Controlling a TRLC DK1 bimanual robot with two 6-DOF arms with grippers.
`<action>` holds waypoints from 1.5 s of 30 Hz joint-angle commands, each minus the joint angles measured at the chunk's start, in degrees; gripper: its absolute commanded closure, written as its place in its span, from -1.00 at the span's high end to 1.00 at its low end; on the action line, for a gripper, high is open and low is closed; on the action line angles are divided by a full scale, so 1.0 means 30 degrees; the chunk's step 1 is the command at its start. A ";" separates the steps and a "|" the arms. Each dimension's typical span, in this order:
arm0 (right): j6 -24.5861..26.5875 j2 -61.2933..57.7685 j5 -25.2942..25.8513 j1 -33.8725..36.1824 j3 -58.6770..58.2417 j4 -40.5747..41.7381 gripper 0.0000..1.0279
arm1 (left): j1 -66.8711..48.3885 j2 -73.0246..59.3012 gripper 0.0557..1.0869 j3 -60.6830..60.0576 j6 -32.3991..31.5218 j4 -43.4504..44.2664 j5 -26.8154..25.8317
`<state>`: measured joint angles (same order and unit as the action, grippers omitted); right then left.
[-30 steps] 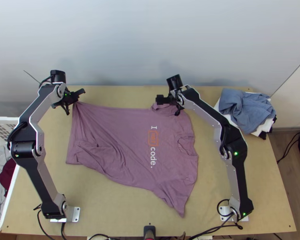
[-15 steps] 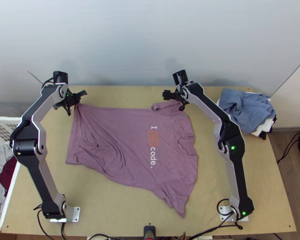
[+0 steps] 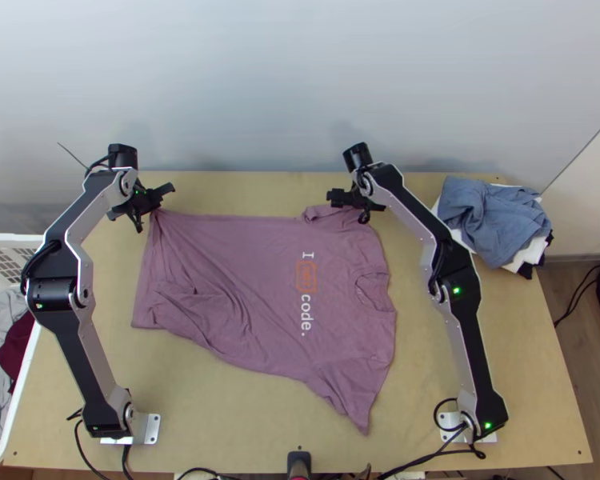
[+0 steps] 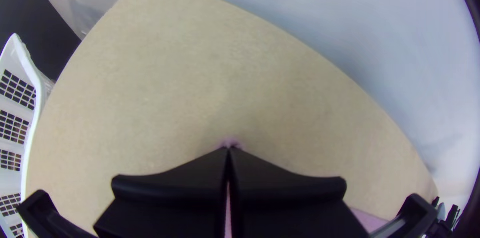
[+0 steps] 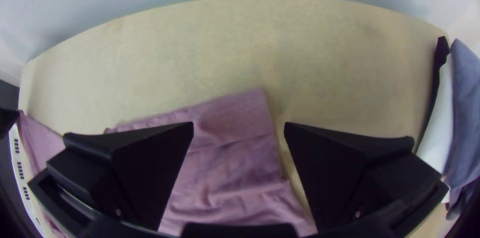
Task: Fold the t-shirt
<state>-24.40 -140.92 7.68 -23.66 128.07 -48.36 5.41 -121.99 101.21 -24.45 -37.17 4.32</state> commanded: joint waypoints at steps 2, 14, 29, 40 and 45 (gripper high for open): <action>0.0078 -0.0457 -0.0012 -0.0111 0.0611 -0.0199 0.55 | 0.0013 0.0001 -0.92 0.0014 0.0034 -0.0033 -0.0003; 0.0781 -0.0750 0.0017 -0.0229 0.0904 0.0651 -0.73 | 0.0013 0.0001 -0.92 0.0014 0.0063 -0.0150 0.0026; 0.1132 -0.0223 0.3240 -0.0141 0.1519 0.2819 -0.94 | -0.0016 0.0264 -0.92 0.0893 0.0239 -0.0179 -0.0003; 0.1894 0.0187 0.5730 -0.0199 0.1870 0.6305 -0.94 | 0.0013 -0.0234 -0.92 0.2358 0.0122 0.1872 0.0963; 0.3066 0.0421 0.7341 -0.0229 0.1841 0.8971 -0.94 | 0.0130 -0.0468 -0.92 0.2621 0.0034 0.4538 0.2487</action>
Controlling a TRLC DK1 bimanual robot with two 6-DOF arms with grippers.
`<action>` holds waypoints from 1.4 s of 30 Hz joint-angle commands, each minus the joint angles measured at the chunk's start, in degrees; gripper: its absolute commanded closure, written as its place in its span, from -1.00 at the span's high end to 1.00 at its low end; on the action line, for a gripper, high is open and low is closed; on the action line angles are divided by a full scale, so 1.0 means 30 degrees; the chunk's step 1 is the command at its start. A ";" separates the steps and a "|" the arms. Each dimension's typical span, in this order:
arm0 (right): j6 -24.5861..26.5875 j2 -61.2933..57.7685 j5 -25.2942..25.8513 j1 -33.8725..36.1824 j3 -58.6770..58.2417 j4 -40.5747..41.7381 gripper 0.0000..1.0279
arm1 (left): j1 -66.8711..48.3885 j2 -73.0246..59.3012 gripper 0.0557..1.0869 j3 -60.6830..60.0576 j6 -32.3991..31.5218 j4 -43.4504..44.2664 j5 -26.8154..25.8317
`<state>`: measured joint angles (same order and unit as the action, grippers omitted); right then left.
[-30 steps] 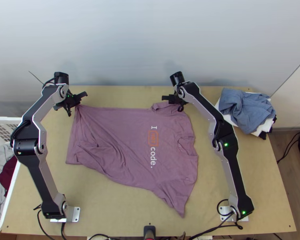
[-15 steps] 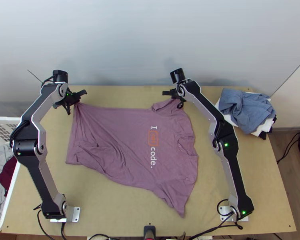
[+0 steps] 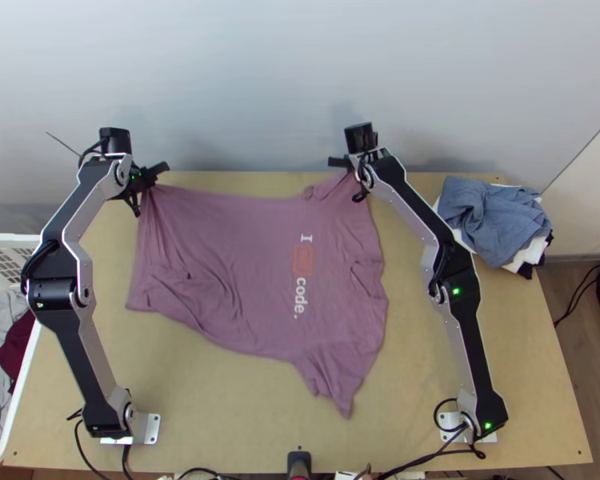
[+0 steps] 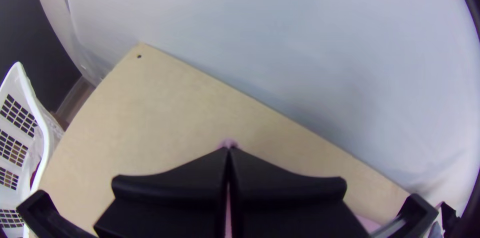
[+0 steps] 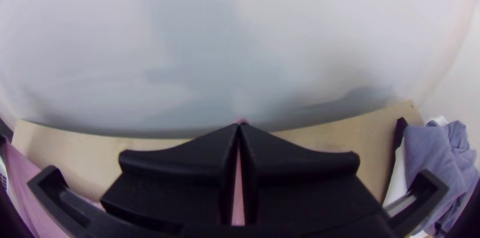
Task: Fold the t-shirt
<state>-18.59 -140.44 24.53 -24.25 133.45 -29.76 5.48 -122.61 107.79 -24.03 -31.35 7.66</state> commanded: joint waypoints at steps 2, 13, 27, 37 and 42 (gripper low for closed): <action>0.1538 0.0144 0.1900 -0.0061 0.0049 0.3328 -0.94 | 0.0079 -0.0293 -0.92 0.0458 -0.0075 0.3479 0.1401; 0.0777 0.1228 0.1900 -0.0178 -0.1826 0.1863 -0.94 | 0.0138 0.0351 -0.92 -0.0861 0.0804 0.4475 0.0171; -0.0220 0.7908 0.0230 -0.1057 -1.0615 -0.0364 -0.94 | 0.1368 0.5039 -0.92 -0.7423 0.3001 0.5412 -0.2231; -0.0688 1.1863 -0.1205 -0.2258 -1.5596 -0.0920 -0.94 | 0.2950 0.7968 -0.92 -1.0998 0.4495 0.5441 -0.3227; -0.0806 1.3503 -0.1645 -0.2669 -1.8027 -0.1067 -0.94 | 0.2833 0.8965 -0.92 -1.2697 0.4847 0.5324 -0.3872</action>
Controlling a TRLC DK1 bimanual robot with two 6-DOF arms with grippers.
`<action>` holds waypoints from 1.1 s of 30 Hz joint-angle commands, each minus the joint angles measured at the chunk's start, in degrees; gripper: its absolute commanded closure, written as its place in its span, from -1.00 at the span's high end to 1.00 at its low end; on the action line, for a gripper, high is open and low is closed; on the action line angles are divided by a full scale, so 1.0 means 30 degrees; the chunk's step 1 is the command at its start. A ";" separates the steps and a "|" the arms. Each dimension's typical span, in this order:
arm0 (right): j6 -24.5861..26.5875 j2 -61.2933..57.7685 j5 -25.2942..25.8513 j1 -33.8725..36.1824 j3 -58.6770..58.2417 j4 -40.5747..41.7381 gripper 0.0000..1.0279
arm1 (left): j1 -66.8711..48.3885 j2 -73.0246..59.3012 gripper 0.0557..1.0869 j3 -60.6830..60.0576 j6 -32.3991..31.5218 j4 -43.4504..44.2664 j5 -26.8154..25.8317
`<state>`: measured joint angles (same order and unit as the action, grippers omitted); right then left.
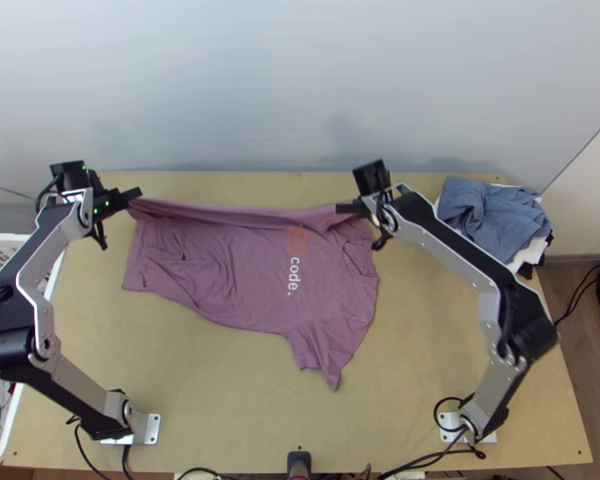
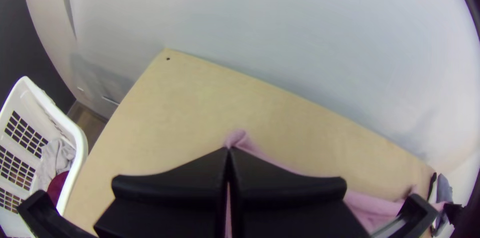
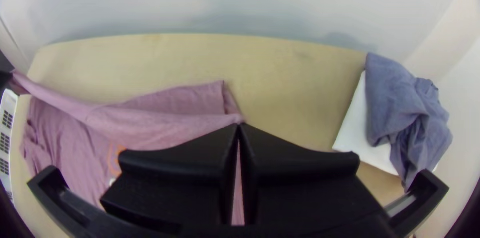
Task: Fold the t-shirt
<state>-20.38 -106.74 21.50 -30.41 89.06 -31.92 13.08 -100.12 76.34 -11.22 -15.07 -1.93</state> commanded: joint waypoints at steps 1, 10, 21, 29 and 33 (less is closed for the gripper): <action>-0.0237 0.2620 -0.0720 -0.0702 -0.3670 -0.0346 -0.94 | 0.0268 0.1585 -0.92 -0.2476 0.0577 -0.0133 -0.0849; -0.0325 0.4437 -0.1218 -0.1346 -0.6805 -0.0463 -0.94 | -0.0025 0.2405 -0.92 -0.4088 0.1251 -0.0455 -0.1172; -0.0589 0.4495 -0.1570 -0.2284 -0.8914 -0.0463 -0.94 | 0.0884 0.2522 -0.92 -0.5992 0.1837 -0.0484 -0.1347; -0.0648 0.4583 -0.1716 -0.2342 -0.8972 -0.0463 -0.90 | 0.1030 0.2259 -0.92 -0.6549 0.2247 -0.0484 -0.1347; -0.0648 0.4964 -0.1453 -0.2342 -0.8562 -0.0727 -0.44 | 0.1118 0.2493 -0.27 -0.6637 0.1925 -0.1012 -0.1347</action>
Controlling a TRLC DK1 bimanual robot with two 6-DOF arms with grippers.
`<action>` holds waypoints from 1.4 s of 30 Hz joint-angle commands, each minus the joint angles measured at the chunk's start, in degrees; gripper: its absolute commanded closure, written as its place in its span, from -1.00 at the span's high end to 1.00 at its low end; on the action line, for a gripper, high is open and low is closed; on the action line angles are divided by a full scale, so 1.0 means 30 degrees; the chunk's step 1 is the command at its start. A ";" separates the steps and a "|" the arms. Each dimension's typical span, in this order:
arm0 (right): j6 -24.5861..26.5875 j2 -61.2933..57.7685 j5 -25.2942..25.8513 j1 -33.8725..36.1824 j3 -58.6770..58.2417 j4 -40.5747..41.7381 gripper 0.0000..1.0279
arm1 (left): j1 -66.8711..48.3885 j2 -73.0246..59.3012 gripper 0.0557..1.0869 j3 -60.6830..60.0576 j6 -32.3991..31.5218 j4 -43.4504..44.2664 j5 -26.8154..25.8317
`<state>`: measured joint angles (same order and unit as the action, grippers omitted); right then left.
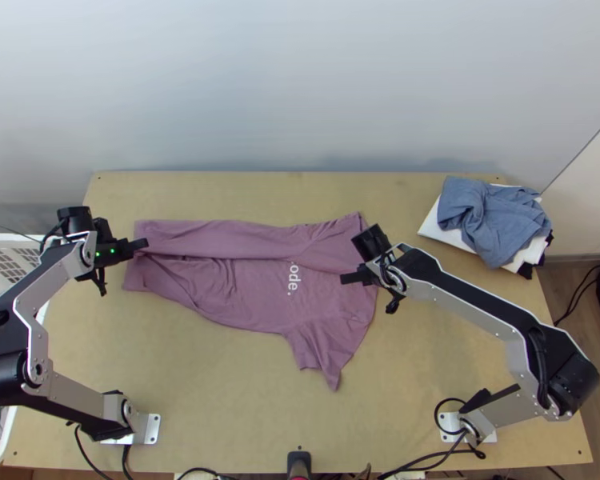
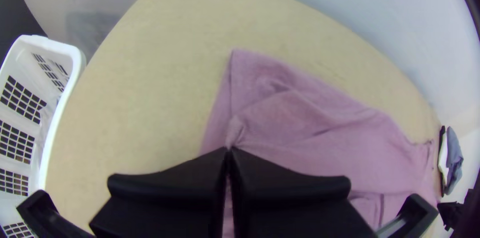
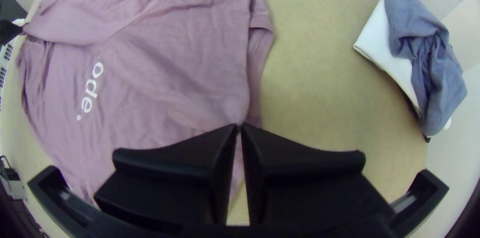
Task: Fold the t-shirt
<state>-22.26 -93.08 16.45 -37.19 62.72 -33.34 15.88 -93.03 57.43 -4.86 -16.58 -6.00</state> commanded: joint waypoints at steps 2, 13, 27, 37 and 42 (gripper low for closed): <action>-0.0080 0.0645 0.0348 -0.0084 0.0363 -0.0604 0.20 | 0.0332 0.0279 0.27 -0.0159 -0.0723 -0.1241 -0.0022; -0.0402 0.0704 0.0348 0.0766 0.2209 -0.2626 0.93 | 0.0332 0.0308 0.62 0.2332 -0.0342 -0.6984 -0.1164; -0.0519 0.1114 0.0348 0.1234 0.2209 -0.3183 0.93 | -0.0518 0.0045 0.25 0.0779 -0.0225 -0.4757 -0.1018; -0.0548 0.1202 0.0348 0.1234 0.2268 -0.3417 0.93 | -0.0752 -0.0483 0.20 0.0222 -0.0195 -0.3849 -0.0402; -0.0548 0.1172 0.0348 0.1205 0.2297 -0.3534 0.93 | -0.0781 -0.0834 0.07 0.0046 -0.0225 -0.3556 -0.0139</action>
<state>-23.83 -89.56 17.50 -33.54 69.43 -43.44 13.80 -94.32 58.41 -5.50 -28.53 -7.33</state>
